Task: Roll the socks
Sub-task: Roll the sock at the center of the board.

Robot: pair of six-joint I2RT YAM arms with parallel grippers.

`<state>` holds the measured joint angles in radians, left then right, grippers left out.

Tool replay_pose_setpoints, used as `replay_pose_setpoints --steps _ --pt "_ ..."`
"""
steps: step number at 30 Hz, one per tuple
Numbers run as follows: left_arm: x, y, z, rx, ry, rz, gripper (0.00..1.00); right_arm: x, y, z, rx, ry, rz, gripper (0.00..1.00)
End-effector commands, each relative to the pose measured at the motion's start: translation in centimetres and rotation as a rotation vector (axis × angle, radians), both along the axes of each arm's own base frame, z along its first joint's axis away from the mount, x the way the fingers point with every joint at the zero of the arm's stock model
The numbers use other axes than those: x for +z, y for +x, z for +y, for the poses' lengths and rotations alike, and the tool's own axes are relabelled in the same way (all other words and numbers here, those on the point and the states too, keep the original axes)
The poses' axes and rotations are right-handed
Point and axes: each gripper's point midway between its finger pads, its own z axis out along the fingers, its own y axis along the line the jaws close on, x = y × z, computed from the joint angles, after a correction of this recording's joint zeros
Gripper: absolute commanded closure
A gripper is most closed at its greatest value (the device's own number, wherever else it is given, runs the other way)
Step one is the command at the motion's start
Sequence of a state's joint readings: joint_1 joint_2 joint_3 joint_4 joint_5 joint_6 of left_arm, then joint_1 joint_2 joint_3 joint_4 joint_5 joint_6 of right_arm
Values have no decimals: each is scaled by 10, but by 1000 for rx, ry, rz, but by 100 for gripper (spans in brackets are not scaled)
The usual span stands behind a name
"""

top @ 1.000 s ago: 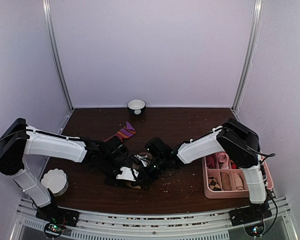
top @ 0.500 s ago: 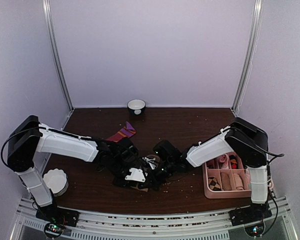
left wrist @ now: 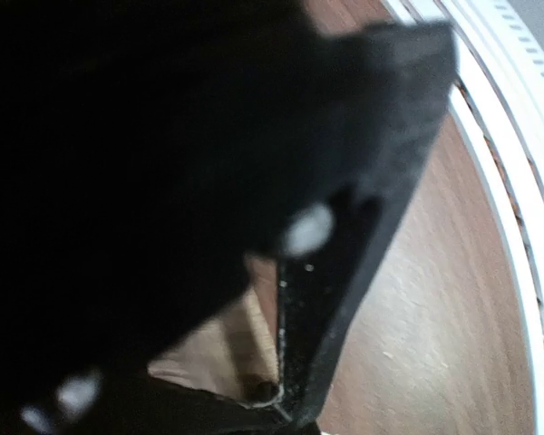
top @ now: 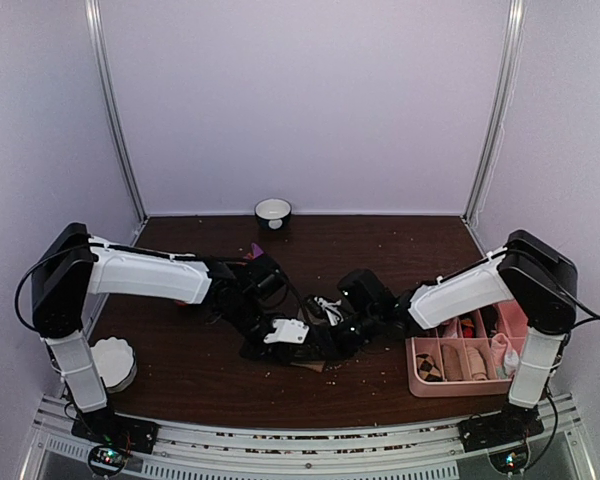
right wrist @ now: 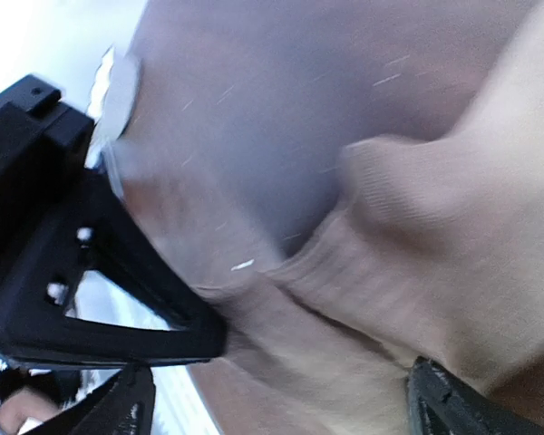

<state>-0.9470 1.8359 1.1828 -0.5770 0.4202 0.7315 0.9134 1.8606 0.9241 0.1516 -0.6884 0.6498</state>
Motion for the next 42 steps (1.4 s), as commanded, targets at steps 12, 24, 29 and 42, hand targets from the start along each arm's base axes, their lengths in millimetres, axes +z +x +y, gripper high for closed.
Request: replay_pose_setpoints --steps 12,24,29,42 --pt "-56 13 21 193 177 222 100 -39 24 -75 -198 -270 -160 1" --pt "-36 24 27 233 158 188 86 55 59 -120 -418 -177 -567 1" --pt "-12 25 22 245 110 222 67 68 75 -133 -562 -173 -559 0" --pt "58 43 49 307 -45 322 29 61 61 -64 -294 -96 -643 9"
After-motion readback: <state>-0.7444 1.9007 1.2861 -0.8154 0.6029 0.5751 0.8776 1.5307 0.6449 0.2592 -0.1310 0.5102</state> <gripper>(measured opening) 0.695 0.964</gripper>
